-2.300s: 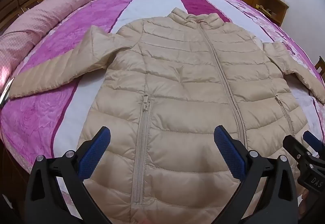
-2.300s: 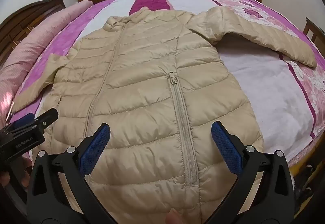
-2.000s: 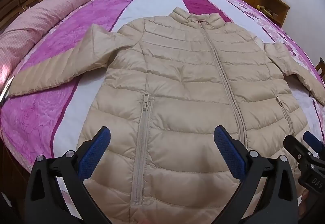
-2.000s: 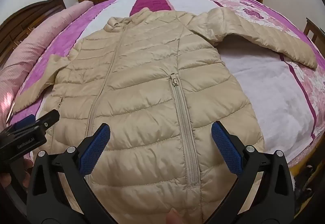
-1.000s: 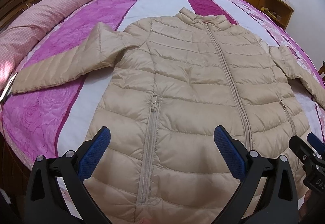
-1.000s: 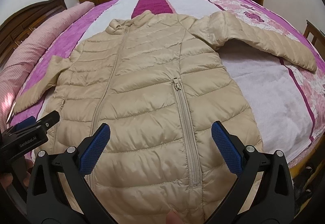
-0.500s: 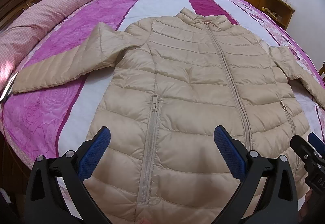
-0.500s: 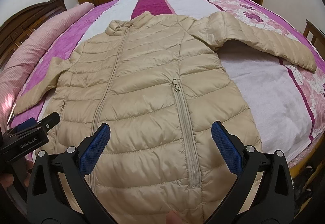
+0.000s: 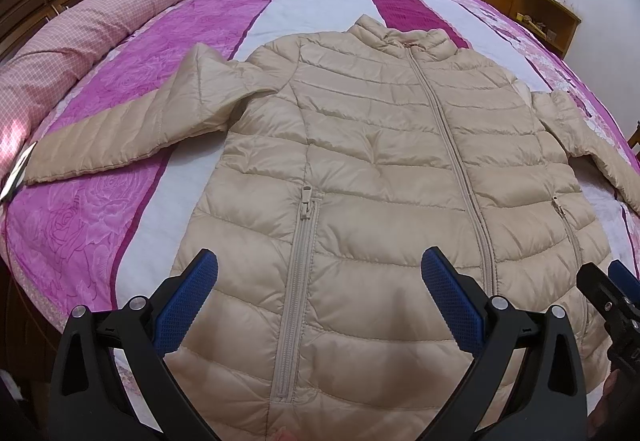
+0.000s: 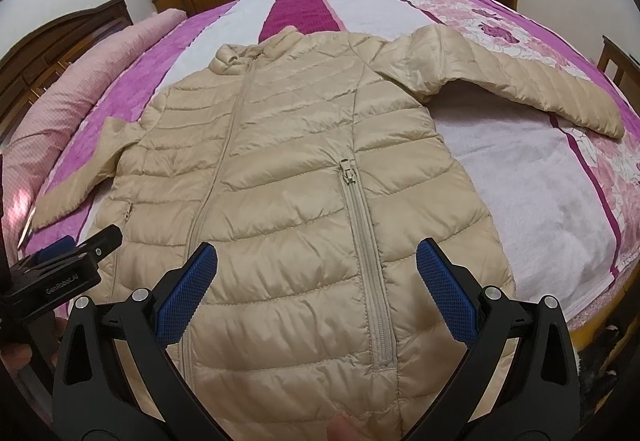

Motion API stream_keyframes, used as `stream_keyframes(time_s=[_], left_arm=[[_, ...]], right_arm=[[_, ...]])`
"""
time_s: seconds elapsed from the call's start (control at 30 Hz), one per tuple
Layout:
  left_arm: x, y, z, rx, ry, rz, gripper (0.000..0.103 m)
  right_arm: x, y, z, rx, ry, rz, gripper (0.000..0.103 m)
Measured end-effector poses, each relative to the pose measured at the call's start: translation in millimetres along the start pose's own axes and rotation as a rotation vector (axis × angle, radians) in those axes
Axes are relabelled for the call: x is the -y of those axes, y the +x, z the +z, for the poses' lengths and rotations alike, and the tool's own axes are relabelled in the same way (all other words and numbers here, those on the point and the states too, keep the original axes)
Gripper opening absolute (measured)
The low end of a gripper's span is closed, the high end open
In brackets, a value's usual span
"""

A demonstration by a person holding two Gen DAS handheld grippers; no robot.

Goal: Fold large clothes

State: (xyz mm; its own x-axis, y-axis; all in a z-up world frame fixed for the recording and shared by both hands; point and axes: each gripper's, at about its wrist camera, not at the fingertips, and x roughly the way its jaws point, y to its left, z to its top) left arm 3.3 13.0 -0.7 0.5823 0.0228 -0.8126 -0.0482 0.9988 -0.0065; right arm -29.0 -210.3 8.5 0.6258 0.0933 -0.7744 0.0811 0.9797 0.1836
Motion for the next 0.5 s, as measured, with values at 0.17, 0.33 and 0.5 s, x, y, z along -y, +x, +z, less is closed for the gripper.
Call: stream_keyframes(time_s=[0.17, 0.33, 0.5], left_arm=[[-1.5, 0.1, -0.3, -0.001, 0.002, 0.008, 0.098], [1.0, -2.1, 2.9, -0.002, 0.002, 0.015, 0.098], [6.9, -6.0, 6.8, 0.000, 0.014, 0.022, 0.098]], right_arm=[[1.9, -2.8, 2.1, 0.003, 0.009, 0.009, 0.099], [5.5, -8.7, 5.2, 0.015, 0.017, 0.019, 0.099], [16.7, -17.9, 12.8, 0.031, 0.043, 0.035, 0.099]])
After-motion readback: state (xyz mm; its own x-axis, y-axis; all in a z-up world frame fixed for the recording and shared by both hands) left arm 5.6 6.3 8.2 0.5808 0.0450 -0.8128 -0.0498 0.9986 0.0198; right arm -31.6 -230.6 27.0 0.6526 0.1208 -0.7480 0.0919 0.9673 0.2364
